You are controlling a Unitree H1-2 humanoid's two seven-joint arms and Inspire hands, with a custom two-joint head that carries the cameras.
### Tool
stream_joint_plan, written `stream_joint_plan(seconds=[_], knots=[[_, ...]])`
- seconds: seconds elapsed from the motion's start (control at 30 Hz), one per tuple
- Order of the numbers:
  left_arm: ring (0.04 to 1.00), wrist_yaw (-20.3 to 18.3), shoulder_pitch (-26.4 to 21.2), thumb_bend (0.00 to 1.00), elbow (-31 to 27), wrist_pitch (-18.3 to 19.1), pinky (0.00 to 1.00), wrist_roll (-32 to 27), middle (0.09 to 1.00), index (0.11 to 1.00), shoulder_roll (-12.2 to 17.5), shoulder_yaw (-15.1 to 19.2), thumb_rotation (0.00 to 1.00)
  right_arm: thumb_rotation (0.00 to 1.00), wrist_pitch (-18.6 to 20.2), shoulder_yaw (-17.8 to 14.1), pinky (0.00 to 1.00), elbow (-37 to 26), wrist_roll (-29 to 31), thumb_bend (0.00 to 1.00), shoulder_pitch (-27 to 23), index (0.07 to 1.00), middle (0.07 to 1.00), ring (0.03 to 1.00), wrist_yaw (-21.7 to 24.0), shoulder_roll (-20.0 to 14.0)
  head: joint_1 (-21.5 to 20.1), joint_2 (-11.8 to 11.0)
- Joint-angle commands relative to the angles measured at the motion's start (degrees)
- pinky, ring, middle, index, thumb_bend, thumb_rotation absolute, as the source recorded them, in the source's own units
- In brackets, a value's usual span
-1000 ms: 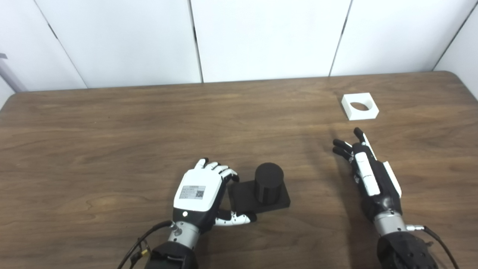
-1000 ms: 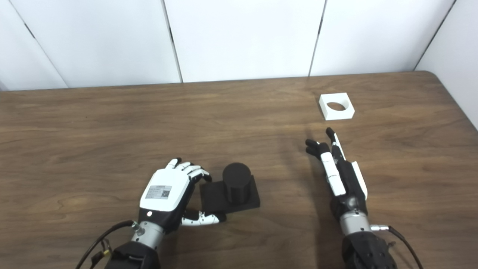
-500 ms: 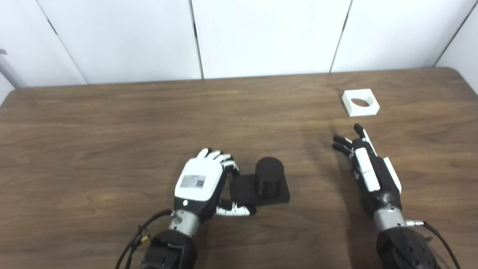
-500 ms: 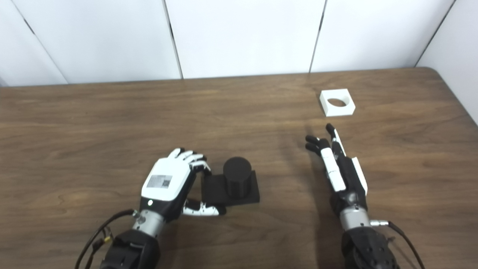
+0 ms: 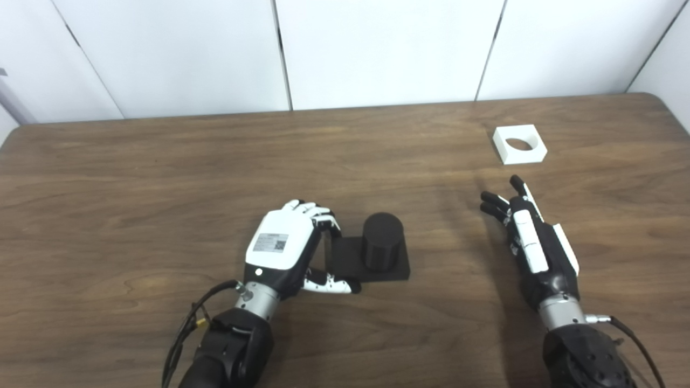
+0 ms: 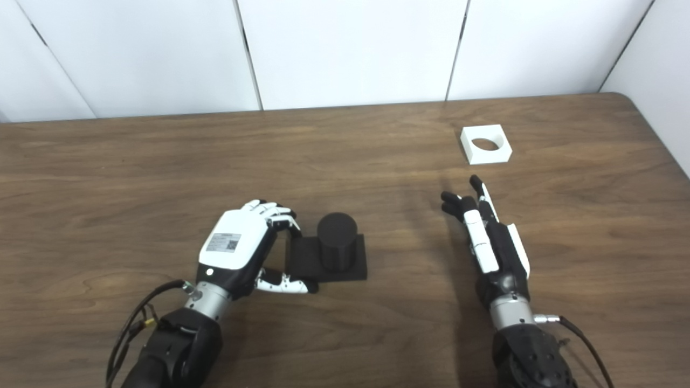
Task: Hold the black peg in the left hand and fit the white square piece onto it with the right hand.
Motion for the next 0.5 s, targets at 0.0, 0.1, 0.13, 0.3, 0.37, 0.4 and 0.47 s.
stream_joint_plan(seconds=[0.0, 0.1, 0.13, 0.3, 0.37, 0.4, 0.47], knots=[[0.833, 1.2, -1.4, 0.52, 1.6, 1.3, 0.88, 1.1, 0.778, 0.486, 1.9, 1.4, 0.05, 0.85, -0.1, -0.7, 1.0, -1.2, 0.5, 0.6, -1.6, 0.985, 0.818, 0.831, 0.0, 3.2, -0.1, 0.0], [0.83, 1.3, -1.6, 0.52, 2.0, 1.6, 0.88, 0.6, 0.776, 0.486, 2.2, 1.6, 0.05, 0.85, -0.2, -0.7, 1.0, -1.1, 0.8, 0.61, -1.5, 0.988, 0.821, 0.834, 0.2, 3.0, -0.1, 0.0], [0.83, 1.2, -1.6, 0.52, 2.0, 1.7, 0.88, 0.5, 0.777, 0.487, 2.3, 1.6, 0.05, 0.85, -0.2, -0.7, 1.0, -1.2, 0.7, 0.61, -1.5, 0.988, 0.821, 0.833, 0.1, 3.0, -0.1, 0.0], [0.825, 1.0, -1.4, 0.52, 1.9, 2.0, 0.88, -0.1, 0.774, 0.487, 3.0, 1.9, 0.05, 0.85, -0.4, -0.8, 1.0, -1.1, 1.0, 0.6, -1.6, 0.991, 0.825, 0.831, 0.2, 3.0, -0.1, 0.1], [0.828, 0.8, -1.2, 0.52, 1.8, 2.2, 0.89, -0.3, 0.775, 0.487, 3.2, 2.0, 0.05, 0.85, -0.4, -0.9, 1.0, -1.1, 1.2, 0.6, -1.6, 0.988, 0.819, 0.83, 0.3, 3.0, -0.1, 0.1], [0.828, 0.9, -1.1, 0.52, 1.7, 2.3, 0.89, -0.3, 0.774, 0.487, 3.3, 2.1, 0.05, 0.84, -0.3, -0.8, 1.0, -1.2, 1.0, 0.6, -1.5, 0.987, 0.819, 0.83, 0.3, 2.9, -0.2, 0.0], [0.824, 1.1, -0.8, 0.52, 1.6, 2.2, 0.88, -0.3, 0.772, 0.487, 3.4, 2.2, 0.05, 0.86, -0.2, -0.7, 1.0, -1.4, 0.8, 0.6, -1.4, 0.989, 0.82, 0.831, 0.3, 2.7, -0.4, 0.0]])
